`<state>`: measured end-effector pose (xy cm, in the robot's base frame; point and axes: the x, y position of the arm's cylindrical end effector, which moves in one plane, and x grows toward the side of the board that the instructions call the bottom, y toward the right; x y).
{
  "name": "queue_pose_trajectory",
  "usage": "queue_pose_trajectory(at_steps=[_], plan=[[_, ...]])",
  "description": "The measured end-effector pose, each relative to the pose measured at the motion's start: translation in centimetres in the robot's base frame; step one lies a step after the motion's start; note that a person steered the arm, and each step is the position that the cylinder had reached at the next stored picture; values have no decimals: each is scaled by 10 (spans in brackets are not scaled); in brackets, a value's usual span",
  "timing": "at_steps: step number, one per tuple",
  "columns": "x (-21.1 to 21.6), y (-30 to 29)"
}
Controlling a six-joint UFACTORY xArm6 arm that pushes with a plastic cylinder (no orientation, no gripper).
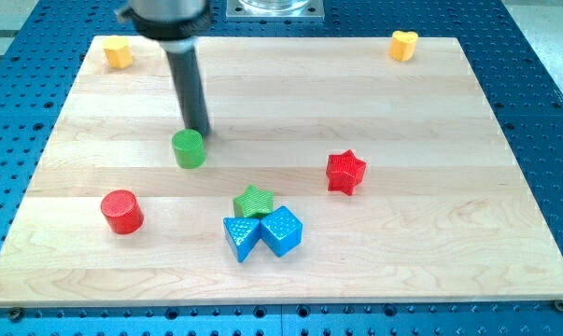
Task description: Push the green circle towards the triangle
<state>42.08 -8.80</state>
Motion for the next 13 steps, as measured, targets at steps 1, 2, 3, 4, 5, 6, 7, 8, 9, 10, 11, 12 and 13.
queue_pose_trajectory(at_steps=[1, 2, 3, 4, 5, 6, 7, 8, 9, 10, 11, 12, 13], plan=[[34, 5], [11, -6], [11, -17], [11, -31], [0, -56], [23, -33], [28, -25], [6, -60], [42, -20], [54, -4], [47, -32], [76, -1], [89, 32]])
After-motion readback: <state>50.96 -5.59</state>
